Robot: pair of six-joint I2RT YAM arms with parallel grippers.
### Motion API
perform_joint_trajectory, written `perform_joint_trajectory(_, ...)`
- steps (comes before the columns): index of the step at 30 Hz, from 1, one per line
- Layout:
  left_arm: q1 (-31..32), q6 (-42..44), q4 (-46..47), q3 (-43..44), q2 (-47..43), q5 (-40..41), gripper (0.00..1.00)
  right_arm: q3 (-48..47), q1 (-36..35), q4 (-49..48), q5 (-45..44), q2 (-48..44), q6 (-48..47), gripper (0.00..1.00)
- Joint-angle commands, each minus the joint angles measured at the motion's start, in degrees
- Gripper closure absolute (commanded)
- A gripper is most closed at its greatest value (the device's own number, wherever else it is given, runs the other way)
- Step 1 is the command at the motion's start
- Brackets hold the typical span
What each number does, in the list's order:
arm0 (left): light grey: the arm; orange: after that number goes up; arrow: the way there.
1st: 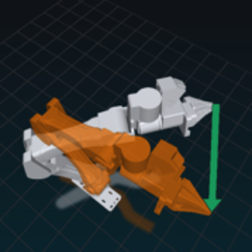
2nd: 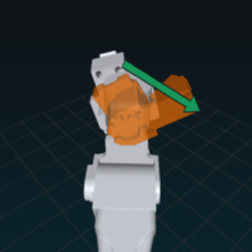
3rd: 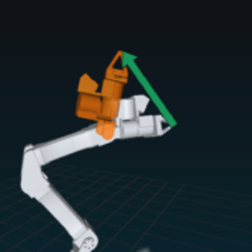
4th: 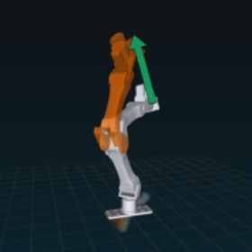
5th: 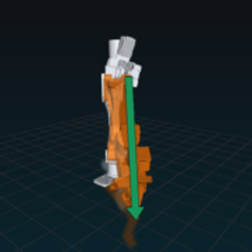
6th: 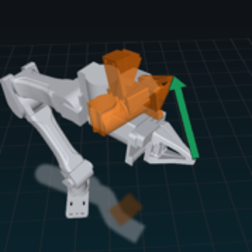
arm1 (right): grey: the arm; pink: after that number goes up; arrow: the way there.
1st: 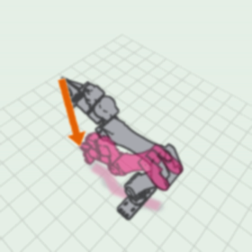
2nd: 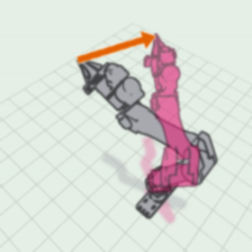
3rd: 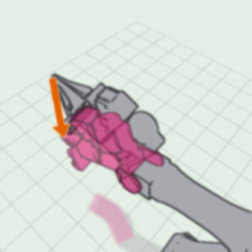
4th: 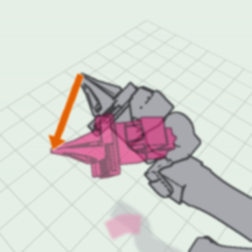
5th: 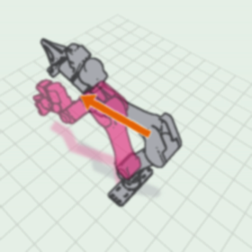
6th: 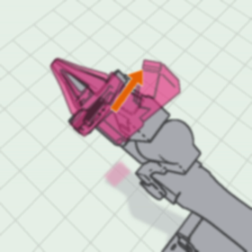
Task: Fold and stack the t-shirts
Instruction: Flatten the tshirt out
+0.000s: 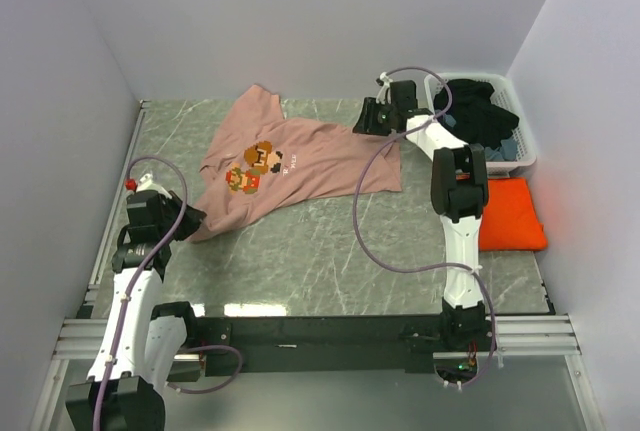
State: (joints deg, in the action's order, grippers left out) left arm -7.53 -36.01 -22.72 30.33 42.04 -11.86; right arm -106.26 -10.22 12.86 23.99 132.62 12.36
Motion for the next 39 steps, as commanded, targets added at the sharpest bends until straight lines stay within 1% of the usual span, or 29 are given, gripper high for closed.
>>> perform_joint_trajectory(1, -0.03, 1.29, 2.60, 1.40, 0.06, -0.97, 0.99, -6.76, 0.99, 2.51, 2.82, 2.99, 1.08, 0.48)
perform_joint_trajectory(3, -0.03, 1.38, 2.86, 1.32, 0.32, -1.06, 0.99, -10.26, 0.99, 4.96, 3.78, 5.88, 1.44, 0.48)
perform_joint_trajectory(5, -0.12, 1.29, 2.94, 1.23, 0.41, -1.41, 0.99, -11.34, 1.08, 5.42, 5.28, 7.21, 2.57, 0.48)
perform_joint_trajectory(12, -0.12, 1.47, 3.12, 1.14, 0.85, -2.03, 0.99, -12.74, 1.60, 2.78, 10.19, 10.28, 7.14, 0.48)
perform_joint_trajectory(18, -0.03, 1.64, 3.30, 1.05, 0.67, -2.29, 0.99, -12.66, 1.60, 1.20, 13.71, 10.91, 8.82, 0.48)
perform_joint_trajectory(24, -0.12, 1.64, 3.30, 1.05, 0.59, -2.29, 0.99, -10.03, 1.60, -1.96, 15.04, 9.59, 10.14, 0.60)
perform_joint_trajectory(25, -0.12, 1.73, 3.30, 1.05, 0.50, -2.47, 0.99, -9.67, 1.60, -2.23, 15.04, 9.24, 10.05, 0.65)
perform_joint_trajectory(27, -0.03, 1.64, 3.38, 1.05, 0.50, -2.38, 0.99, -8.97, 1.60, -2.84, 14.51, 8.10, 9.96, 0.72)
perform_joint_trajectory(28, 0.06, 1.73, 3.38, 1.05, 0.50, -2.38, 0.99, -8.79, 1.60, -2.93, 14.25, 7.75, 9.62, 0.79)
perform_joint_trajectory(31, -0.12, 1.73, 3.38, 1.05, 0.41, -2.38, 0.99, -7.13, 1.69, -3.45, 13.19, 6.08, 9.00, 0.94)
perform_joint_trajectory(34, -0.03, 1.82, 3.38, 1.05, 0.32, -2.47, 0.99, -5.89, 1.96, -5.04, 13.28, 4.41, 9.26, 1.00)
perform_joint_trajectory(39, -0.12, 1.73, 3.47, 0.88, 0.23, -2.47, 0.99, -5.10, 1.96, -5.13, 14.94, 3.44, 9.52, 1.00)
